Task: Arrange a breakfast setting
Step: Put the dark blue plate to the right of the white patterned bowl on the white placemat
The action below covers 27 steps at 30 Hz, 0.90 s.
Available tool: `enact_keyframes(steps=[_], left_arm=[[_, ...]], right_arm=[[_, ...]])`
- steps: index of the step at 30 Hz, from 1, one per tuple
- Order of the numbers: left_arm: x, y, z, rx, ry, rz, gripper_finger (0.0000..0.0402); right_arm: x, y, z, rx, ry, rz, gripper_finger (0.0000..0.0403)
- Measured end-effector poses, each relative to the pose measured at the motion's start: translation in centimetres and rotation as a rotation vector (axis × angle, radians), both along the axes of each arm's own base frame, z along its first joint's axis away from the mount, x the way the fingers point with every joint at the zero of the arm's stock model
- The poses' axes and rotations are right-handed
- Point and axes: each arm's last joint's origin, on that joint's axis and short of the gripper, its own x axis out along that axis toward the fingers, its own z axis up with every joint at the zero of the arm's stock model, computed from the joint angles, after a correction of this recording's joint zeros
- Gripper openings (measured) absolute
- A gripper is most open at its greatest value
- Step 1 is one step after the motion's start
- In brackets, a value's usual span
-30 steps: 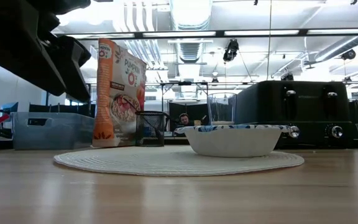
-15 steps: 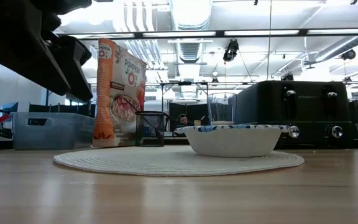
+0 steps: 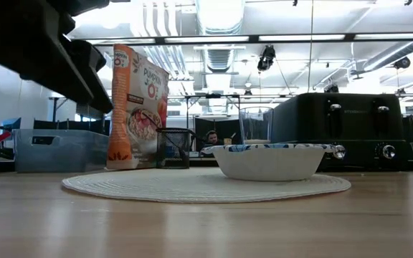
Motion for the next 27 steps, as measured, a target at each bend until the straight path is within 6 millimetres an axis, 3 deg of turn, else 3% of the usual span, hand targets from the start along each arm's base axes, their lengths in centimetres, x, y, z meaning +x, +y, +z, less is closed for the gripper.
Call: enact_keyframes(steps=[9,13,20,27], left_arm=[[0.0,0.0,0.0,-0.002,-0.004,0.017,0.0219],[-0.2,-0.1,0.0,-0.007,0.001,0.016,0.0219],[-0.8,-0.4,0.3,-0.052,0.014,0.045,0.0219],[-1.5,-0.7,0.4,-0.103,0.028,0.091,0.0219]], right_arm=[[1.2,1.8,3.8,0.067,-0.276,0.404,0.0008],[1.8,2.3,5.6,0.073,-0.374,0.451,0.0008],[3.1,2.4,8.2,-0.076,-0.614,0.574,0.0008],[4.8,1.2,8.9,-0.250,-0.769,0.731,0.0008]])
